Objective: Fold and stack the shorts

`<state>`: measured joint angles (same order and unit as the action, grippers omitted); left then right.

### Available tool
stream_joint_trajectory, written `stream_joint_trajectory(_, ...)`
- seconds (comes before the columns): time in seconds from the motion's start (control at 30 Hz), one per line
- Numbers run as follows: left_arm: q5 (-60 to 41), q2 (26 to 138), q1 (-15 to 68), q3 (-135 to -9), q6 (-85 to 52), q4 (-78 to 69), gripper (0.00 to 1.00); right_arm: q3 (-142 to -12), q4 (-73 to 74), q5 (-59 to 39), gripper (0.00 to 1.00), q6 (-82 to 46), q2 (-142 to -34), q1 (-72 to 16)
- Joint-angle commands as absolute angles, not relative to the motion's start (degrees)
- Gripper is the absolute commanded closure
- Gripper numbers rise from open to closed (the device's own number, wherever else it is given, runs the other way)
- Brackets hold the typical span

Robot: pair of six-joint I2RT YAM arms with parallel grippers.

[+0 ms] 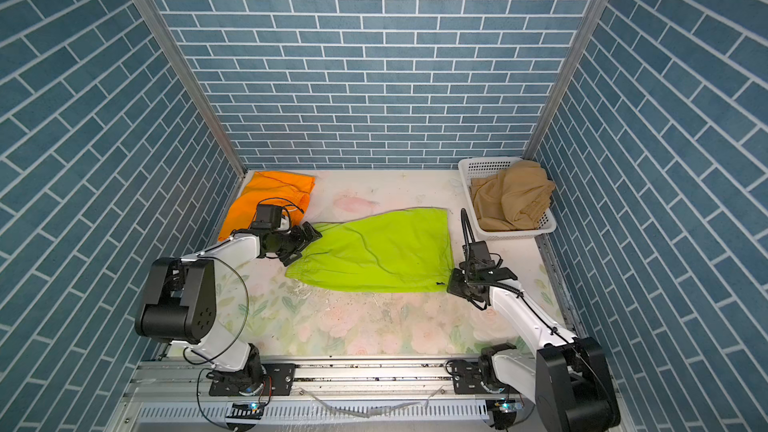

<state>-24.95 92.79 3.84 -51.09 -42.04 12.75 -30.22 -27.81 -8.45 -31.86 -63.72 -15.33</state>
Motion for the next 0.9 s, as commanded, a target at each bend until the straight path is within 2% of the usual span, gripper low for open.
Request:
stream_joint_trajectory(0.0, -22.93, 93.06, 2.93, -49.32, -39.68, 17.31, 0.00, -28.74, -29.35, -7.97, 1.00, -34.01, -63.21, -15.14)
stream_joint_trajectory(0.1, -22.91, 92.23, 2.95, -51.03, -37.70, 19.69, 0.00, -30.00, -28.92, -7.83, 0.97, -33.78, -63.49, -15.14)
stream_joint_trajectory(0.2, -23.64, 91.46, 2.96, -52.73, -35.98, 21.70, 0.00, -32.71, -29.17, -7.73, 0.75, -33.41, -64.27, -15.11)
stream_joint_trajectory(0.4, -24.69, 87.97, 3.01, -54.32, -33.33, 23.99, 0.00, -36.81, -26.78, -9.30, 0.46, -33.56, -68.87, -13.80)
stream_joint_trajectory(0.53, -25.75, 86.51, 3.65, -54.39, -33.66, 24.15, 0.00, -38.21, -23.71, -10.87, 0.40, -33.83, -72.60, -13.80)
stream_joint_trajectory(0.6, -25.78, 86.09, 4.57, -54.35, -34.06, 24.13, 0.00, -38.66, -22.15, -11.92, 0.41, -34.06, -74.56, -13.76)
stream_joint_trajectory(0.67, -25.69, 86.25, 5.47, -54.32, -34.19, 23.99, 0.00, -38.73, -20.66, -13.10, 0.47, -34.48, -75.74, -13.98)
stream_joint_trajectory(0.77, -25.60, 87.63, 5.80, -53.56, -34.83, 23.44, 0.00, -38.67, -20.05, -13.54, 0.63, -34.72, -76.86, -14.32)
stream_joint_trajectory(0.87, -25.18, 89.13, 5.80, -52.72, -34.96, 23.12, 0.00, -38.50, -20.93, -13.02, 0.92, -34.56, -75.98, -14.33)
